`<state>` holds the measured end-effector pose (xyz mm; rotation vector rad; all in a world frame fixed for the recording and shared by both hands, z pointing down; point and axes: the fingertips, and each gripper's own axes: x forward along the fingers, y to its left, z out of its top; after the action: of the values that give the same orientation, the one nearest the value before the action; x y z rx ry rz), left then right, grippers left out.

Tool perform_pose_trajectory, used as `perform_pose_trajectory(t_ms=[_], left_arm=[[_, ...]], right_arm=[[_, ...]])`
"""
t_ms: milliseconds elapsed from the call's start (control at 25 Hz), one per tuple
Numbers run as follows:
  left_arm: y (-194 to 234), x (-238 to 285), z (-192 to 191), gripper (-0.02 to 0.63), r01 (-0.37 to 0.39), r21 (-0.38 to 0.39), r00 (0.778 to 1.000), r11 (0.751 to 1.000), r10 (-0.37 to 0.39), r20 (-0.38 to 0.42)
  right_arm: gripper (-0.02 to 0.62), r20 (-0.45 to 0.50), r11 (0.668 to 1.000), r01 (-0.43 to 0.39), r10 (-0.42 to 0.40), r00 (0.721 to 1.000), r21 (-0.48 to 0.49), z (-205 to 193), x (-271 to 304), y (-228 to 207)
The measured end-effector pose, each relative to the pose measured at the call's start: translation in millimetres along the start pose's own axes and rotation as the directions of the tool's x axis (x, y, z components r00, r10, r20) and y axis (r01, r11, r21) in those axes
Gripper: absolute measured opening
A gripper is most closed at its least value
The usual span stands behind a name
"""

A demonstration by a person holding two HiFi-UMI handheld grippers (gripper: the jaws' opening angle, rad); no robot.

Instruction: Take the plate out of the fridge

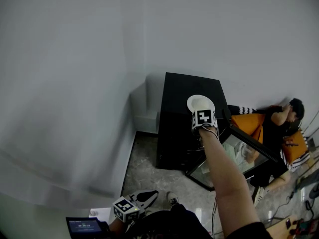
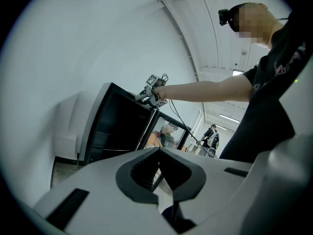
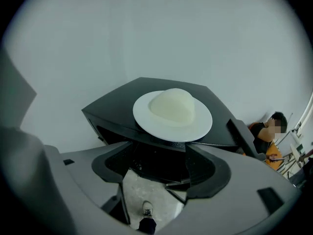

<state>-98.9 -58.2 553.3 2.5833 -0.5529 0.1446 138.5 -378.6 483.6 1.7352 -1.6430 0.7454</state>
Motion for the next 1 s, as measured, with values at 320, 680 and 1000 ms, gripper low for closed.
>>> perform_pose_trajectory(t_ms=[320,680,1000], left_arm=[[-4.2,-0.8,4.7,0.006,0.025,0.037,0.999,0.999,-0.024,-0.037],[-27.6,4.7,-6.9,0.005,0.132,0.063,0.986,0.989,-0.125,-0.109],[-66.4,5.5,-30.5,0.005,0.218,0.019,0.965,0.976,-0.213,-0.154]], right_arm=[[0.318,0.409,0.978,-0.201,0.161,0.898,0.057,-8.8,-60.8,-4.0],[0.005,0.6,0.87,-0.465,0.287,0.747,0.162,-126.4,-134.4,-26.6],[0.006,0.608,0.904,-0.39,0.211,0.765,0.177,-219.3,-189.4,-84.8]])
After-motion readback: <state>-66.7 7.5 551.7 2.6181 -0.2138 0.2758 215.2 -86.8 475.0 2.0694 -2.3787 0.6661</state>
